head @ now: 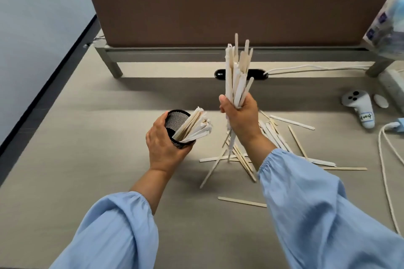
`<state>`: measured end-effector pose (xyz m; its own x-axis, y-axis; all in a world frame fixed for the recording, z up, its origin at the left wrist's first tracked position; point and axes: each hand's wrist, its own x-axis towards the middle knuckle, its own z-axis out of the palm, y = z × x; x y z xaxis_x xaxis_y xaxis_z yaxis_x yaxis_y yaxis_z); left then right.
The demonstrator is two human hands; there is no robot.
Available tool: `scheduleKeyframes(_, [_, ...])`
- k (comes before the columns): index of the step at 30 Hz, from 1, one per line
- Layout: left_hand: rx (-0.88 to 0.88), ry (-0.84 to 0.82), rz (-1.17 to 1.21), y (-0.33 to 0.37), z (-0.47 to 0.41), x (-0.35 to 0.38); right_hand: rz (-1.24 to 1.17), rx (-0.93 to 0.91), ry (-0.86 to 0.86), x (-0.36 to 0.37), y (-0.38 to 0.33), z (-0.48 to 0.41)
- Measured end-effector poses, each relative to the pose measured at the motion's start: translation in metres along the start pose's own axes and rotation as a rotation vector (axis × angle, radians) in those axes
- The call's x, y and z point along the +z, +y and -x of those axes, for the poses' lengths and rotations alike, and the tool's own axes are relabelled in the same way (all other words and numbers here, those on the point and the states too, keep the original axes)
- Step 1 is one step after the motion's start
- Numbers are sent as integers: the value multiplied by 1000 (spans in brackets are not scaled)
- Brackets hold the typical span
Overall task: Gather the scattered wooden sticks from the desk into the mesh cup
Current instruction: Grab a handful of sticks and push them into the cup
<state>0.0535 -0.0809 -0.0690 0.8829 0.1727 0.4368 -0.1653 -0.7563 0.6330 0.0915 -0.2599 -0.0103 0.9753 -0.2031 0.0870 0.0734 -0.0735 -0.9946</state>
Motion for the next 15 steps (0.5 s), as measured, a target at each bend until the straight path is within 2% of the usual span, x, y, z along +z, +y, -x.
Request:
scheduleKeyframes(9, [-7, -3, -27, -29, -1, -15, 19, 127, 1, 30, 29, -2])
scheduleKeyframes(15, [12, -22, -8, -32, -7, -13, 64, 40, 17, 38, 37, -3])
